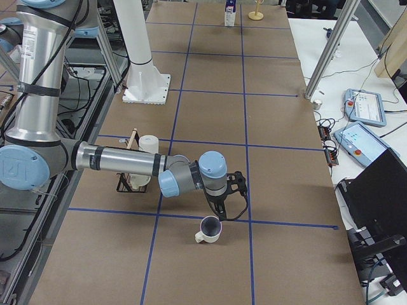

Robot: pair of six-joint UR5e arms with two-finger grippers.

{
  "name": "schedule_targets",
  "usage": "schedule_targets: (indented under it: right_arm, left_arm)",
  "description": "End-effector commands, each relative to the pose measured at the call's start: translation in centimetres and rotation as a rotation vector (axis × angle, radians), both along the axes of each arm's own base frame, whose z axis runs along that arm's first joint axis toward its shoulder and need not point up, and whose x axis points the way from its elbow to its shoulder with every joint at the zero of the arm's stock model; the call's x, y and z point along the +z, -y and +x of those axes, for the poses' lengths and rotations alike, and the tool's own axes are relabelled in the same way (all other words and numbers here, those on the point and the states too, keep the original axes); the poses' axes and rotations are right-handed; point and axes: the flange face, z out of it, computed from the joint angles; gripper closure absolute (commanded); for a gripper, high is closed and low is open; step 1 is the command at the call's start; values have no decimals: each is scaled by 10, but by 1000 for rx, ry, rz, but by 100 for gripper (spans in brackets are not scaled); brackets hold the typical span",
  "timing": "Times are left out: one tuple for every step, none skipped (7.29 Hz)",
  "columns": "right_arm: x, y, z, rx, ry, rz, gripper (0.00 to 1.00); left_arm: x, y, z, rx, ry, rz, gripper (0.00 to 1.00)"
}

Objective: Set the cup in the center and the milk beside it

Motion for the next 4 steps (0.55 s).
schedule_targets:
  right_arm:
    - [17,-18,-12,-15,-52,-16,12]
    - [21,-20,-20,-36,-73,-12,36]
    - [26,-22,-25,-52,-85,-16,63]
    - [29,-22,-32,-69,-114,-7,89]
  left_arm:
    - [-4,0,0,0,1,14,1]
    - [-4,0,0,0,1,14,1]
    - [-4,0,0,0,1,14,1]
    - [-4,0,0,0,1,14,1]
